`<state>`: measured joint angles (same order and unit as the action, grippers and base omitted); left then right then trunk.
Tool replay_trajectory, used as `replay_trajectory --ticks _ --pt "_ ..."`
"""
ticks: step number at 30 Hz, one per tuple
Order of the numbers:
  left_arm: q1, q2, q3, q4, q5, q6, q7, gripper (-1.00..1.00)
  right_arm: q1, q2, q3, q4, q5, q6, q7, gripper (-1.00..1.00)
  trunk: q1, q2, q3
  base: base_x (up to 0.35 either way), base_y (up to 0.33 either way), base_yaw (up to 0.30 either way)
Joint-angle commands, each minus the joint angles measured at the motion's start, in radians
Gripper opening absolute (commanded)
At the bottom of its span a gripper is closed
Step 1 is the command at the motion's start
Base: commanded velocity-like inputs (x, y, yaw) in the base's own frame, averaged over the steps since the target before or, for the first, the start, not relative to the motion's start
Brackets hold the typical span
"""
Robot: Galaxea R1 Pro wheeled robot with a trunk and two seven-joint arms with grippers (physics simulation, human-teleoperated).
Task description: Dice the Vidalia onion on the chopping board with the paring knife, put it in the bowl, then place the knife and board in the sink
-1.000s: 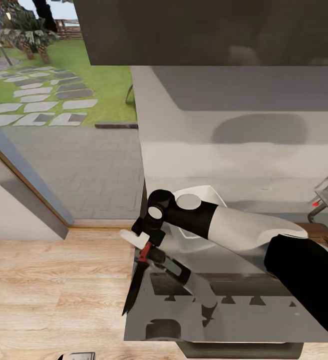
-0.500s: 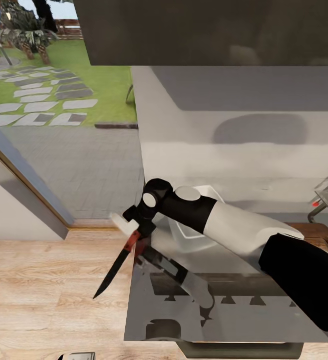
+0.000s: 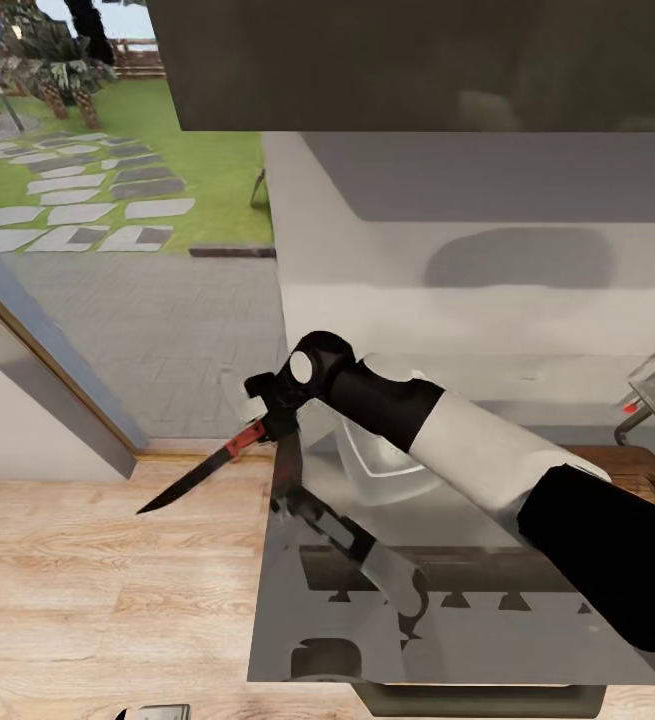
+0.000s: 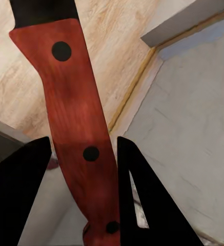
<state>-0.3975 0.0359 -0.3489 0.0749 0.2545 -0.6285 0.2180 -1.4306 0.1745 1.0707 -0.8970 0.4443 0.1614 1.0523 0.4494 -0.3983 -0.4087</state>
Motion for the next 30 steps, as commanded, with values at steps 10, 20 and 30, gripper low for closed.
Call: replay_trajectory --ticks 10,20,30 --pt "-0.001 0.004 -0.010 0.003 0.005 -0.004 0.003 1.00 -0.001 0.000 -0.040 -0.103 0.025 0.184 -0.061 -1.00 0.001 -0.002 -0.002 0.000 0.000 0.000" --pt "-0.001 0.006 -0.010 0.003 0.005 -0.003 0.003 1.00 -0.002 0.000 -0.089 -0.202 0.164 0.326 -0.137 -1.00 0.001 -0.002 -0.002 0.000 0.000 0.000" --pt "-0.001 0.006 -0.010 0.003 0.005 -0.003 0.003 1.00 -0.001 0.000 -0.096 -0.237 0.229 0.338 -0.245 -1.00 0.001 -0.002 -0.002 0.000 0.000 0.000"
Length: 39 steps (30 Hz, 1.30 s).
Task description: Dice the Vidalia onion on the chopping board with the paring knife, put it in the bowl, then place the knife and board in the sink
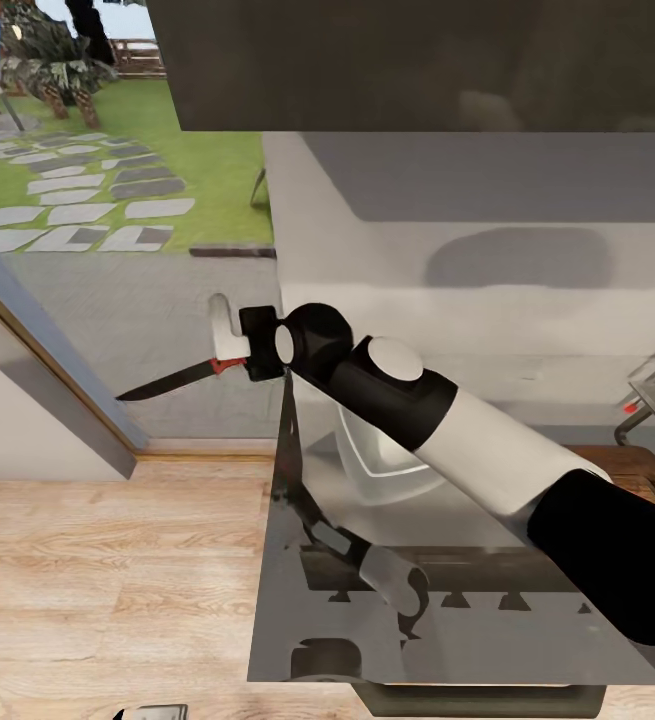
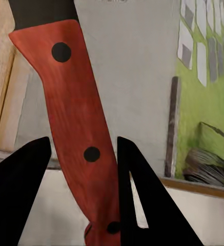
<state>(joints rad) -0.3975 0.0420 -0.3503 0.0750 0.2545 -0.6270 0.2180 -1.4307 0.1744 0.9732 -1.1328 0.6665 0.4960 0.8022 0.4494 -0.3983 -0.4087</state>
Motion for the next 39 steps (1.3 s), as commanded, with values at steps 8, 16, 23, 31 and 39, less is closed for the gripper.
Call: replay_trajectory --ticks 8,16,23,31,39 --pt "-0.001 -0.001 -0.009 0.003 0.005 -0.005 0.003 1.00 -0.001 0.000 0.005 -0.070 0.210 0.132 -0.002 -1.00 0.001 -0.002 -0.002 0.000 0.000 0.000" --pt "-0.001 -0.001 -0.009 0.004 0.005 -0.005 0.003 1.00 -0.001 0.000 -0.015 -0.143 0.264 0.159 -0.003 -1.00 0.001 -0.002 -0.002 0.000 0.000 0.000" --pt "-0.001 -0.001 -0.009 0.004 0.005 -0.005 0.003 1.00 -0.001 0.000 -0.053 -0.182 0.267 0.162 -0.003 -1.00 0.001 -0.002 -0.002 0.000 0.000 0.000" --pt "-0.001 0.000 -0.009 0.005 0.005 -0.005 0.003 1.00 -0.001 0.000 -0.080 -0.213 0.269 0.165 0.001 -1.00 0.001 -0.002 -0.002 -0.134 0.000 0.000" --pt "-0.001 0.001 -0.009 0.005 0.005 -0.005 0.003 1.00 -0.001 0.000 -0.080 -0.222 0.283 0.196 -0.003 -1.00 0.001 -0.002 -0.002 -0.279 0.000 0.000"
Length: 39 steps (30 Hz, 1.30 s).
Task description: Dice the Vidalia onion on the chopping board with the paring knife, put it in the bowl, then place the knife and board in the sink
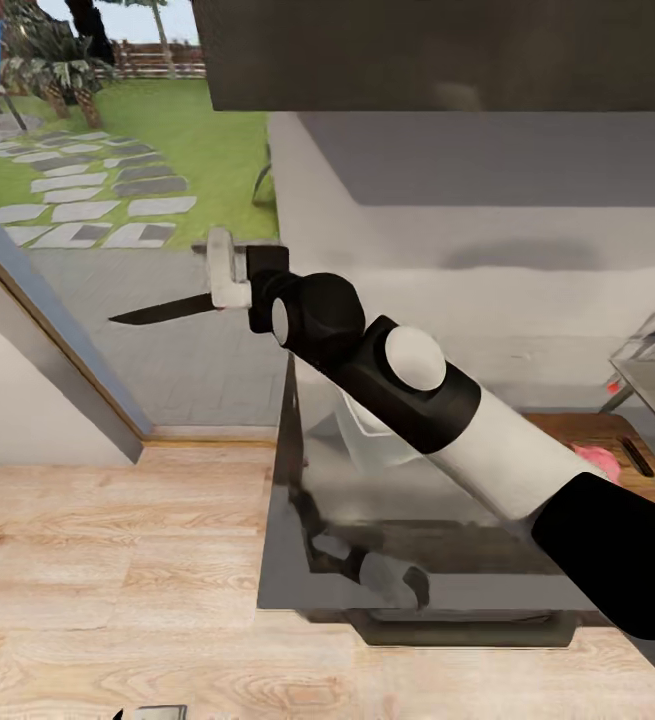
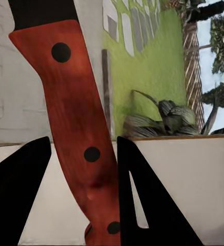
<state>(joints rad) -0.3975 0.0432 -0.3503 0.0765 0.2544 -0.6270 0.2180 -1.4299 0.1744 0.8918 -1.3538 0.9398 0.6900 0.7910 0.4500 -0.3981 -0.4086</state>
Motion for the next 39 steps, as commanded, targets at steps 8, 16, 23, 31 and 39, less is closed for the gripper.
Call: replay_trajectory --ticks 8,16,23,31,39 --pt "-0.001 -0.002 -0.009 0.003 0.005 -0.005 0.003 1.00 -0.001 0.000 0.000 0.001 0.157 0.068 0.002 -1.00 0.000 -0.002 -0.002 -0.296 0.000 0.000" --pt "-0.001 -0.002 -0.009 0.003 0.005 -0.005 0.003 1.00 -0.001 0.000 -0.003 0.008 0.249 0.083 -0.001 -1.00 0.000 -0.002 -0.002 -0.286 -0.002 0.000" --pt "-0.001 -0.003 -0.010 0.004 0.005 -0.005 0.001 1.00 -0.001 -0.017 -0.001 0.019 0.265 0.090 -0.009 -1.00 0.000 -0.002 -0.002 -0.223 -0.111 0.000" --pt "-0.001 -0.007 -0.010 0.005 0.005 -0.005 0.001 1.00 -0.001 -0.055 -0.003 0.013 0.266 0.094 -0.011 -1.00 0.000 -0.002 -0.002 -0.129 -0.256 0.000" --pt "-0.001 -0.012 -0.010 0.005 0.005 -0.005 0.000 1.00 -0.001 -0.059 -0.004 0.008 0.269 0.178 -0.010 -1.00 0.000 -0.002 0.000 -0.009 -0.316 0.000"
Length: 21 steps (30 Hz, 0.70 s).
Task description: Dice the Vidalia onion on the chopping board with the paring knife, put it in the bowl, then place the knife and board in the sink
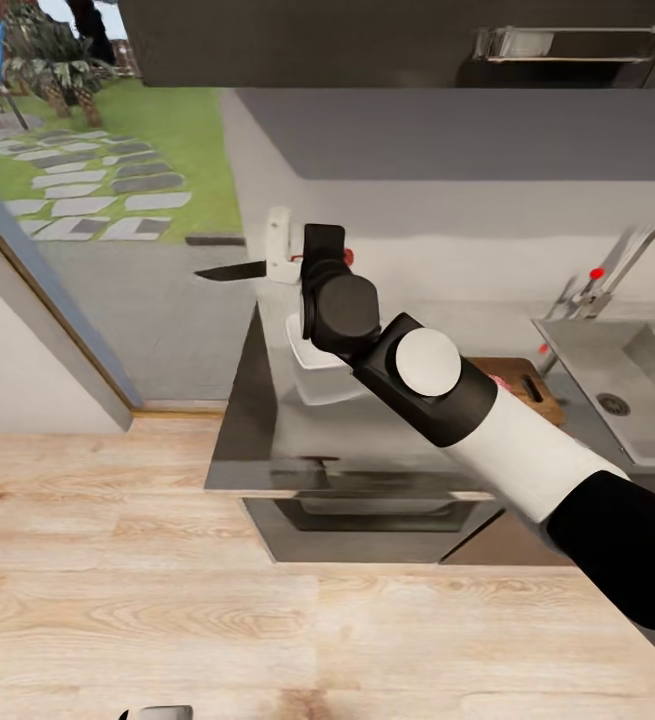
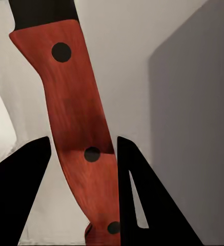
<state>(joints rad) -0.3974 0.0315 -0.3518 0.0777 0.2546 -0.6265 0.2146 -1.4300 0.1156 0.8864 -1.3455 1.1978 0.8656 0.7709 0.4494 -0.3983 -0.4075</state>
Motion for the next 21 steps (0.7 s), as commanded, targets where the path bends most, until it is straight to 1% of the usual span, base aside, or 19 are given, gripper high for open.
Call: replay_trajectory --ticks 1,8,13,15,19,21 --pt "-0.001 -0.003 -0.009 0.004 0.004 -0.005 0.003 1.00 -0.001 0.000 0.002 -0.001 0.011 0.006 0.010 -1.00 0.001 -0.002 0.000 0.000 -0.319 0.000" --pt "-0.001 -0.007 -0.009 0.004 0.005 -0.005 0.003 1.00 -0.001 0.000 0.002 -0.001 0.012 0.011 0.007 -1.00 0.001 -0.002 0.010 0.000 -0.319 0.007" --pt "-0.001 -0.007 -0.009 0.004 0.005 -0.005 0.003 1.00 -0.001 0.001 0.003 -0.001 0.014 0.012 0.006 -1.00 0.001 -0.002 0.018 0.000 -0.319 0.110" --pt "-0.001 -0.006 -0.009 0.004 0.005 -0.005 0.003 1.00 -0.001 0.001 0.003 -0.001 0.014 0.012 -0.006 -1.00 0.001 -0.002 0.020 0.000 -0.314 0.164" --pt "-0.001 -0.006 -0.009 0.004 0.005 -0.005 0.003 1.00 -0.001 -0.001 0.003 0.000 0.013 0.013 -0.023 -1.00 0.001 -0.002 0.025 0.000 -0.146 0.201" --pt "-0.001 -0.006 -0.009 0.004 0.005 -0.005 0.004 1.00 -0.001 -0.015 0.004 0.000 0.011 0.031 -0.025 -1.00 0.001 -0.002 0.028 0.000 -0.025 0.215"
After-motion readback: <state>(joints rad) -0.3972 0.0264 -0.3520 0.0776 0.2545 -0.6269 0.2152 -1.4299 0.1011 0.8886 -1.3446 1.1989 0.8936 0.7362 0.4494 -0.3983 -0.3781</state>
